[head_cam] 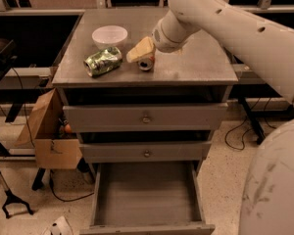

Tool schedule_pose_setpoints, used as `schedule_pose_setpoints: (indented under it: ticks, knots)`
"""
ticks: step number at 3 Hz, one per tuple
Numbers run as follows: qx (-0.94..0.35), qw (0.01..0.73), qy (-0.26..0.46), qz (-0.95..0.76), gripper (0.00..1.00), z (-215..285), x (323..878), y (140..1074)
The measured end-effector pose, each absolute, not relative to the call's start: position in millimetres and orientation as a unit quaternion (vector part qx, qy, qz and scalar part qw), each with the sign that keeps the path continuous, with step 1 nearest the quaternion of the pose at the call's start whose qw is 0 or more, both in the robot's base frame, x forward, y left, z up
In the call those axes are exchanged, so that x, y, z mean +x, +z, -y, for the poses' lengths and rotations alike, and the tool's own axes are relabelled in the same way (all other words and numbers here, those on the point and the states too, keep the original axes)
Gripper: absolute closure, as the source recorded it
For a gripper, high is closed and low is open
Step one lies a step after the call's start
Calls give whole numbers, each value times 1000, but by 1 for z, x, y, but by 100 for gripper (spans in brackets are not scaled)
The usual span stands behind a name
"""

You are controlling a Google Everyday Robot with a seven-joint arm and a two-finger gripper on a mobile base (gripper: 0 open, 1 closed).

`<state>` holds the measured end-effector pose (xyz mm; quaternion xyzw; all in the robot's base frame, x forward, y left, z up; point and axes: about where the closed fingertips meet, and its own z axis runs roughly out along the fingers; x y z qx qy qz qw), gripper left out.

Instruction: Place coke can into bottom drawer

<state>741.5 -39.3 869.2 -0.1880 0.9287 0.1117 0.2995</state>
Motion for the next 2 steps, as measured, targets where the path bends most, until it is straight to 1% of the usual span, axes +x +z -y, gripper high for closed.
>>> schedule_pose_setpoints:
  ticks: [2]
  knots:
    - [-193, 291, 125, -929, 0, 6, 752, 860]
